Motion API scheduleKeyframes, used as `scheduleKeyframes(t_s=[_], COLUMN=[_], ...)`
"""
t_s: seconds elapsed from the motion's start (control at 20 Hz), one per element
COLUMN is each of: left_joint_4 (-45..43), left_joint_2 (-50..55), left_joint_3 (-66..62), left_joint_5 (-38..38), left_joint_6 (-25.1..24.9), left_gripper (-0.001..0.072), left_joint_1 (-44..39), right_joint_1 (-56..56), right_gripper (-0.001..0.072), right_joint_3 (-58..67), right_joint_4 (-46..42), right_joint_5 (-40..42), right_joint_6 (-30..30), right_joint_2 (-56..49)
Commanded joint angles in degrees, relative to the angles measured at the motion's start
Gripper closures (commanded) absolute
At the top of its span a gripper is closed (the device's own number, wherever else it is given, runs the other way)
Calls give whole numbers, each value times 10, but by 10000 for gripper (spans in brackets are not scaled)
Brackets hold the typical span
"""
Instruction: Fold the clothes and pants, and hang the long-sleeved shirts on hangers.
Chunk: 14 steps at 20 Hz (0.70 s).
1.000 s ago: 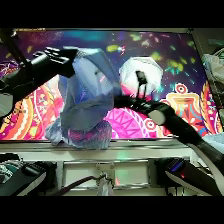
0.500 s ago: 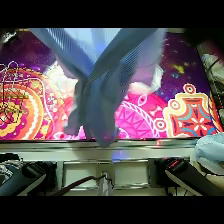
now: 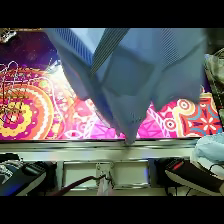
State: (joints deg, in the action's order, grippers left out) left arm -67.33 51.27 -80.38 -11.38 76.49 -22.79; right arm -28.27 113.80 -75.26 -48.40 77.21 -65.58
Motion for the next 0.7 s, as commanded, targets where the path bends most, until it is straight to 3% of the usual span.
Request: scheduleKeyframes(t_s=[0.0,0.15,0.2,0.25,0.3,0.35,0.6,0.65], left_joint_4=[-3,-3,-1,0,0,0,-26,-55], left_joint_2=[50,112,134,155,172,186,201,197], left_joint_3=[-3,-3,-3,-3,-3,-3,-3,-3], left_joint_5=[-208,-325,-355,-384,-401,-411,-417,-436], left_joint_6=[51,124,133,133,134,136,174,177], left_gripper=[696,692,617,393,230,194,198,252], left_joint_1=[95,142,150,154,155,156,209,235], right_joint_1=[0,0,0,0,0,0,0,0], right_gripper=[692,692,691,692,690,690,690,691], right_joint_3=[-11,-42,-46,-47,-47,-47,-47,-47], right_joint_4=[23,59,63,68,80,93,123,125], right_joint_5=[-171,-192,-183,-170,-154,-140,-144,-143], right_joint_6=[3,9,12,12,11,6,-9,-23], right_joint_2=[-53,-104,-129,-153,-181,-205,-312,-317])
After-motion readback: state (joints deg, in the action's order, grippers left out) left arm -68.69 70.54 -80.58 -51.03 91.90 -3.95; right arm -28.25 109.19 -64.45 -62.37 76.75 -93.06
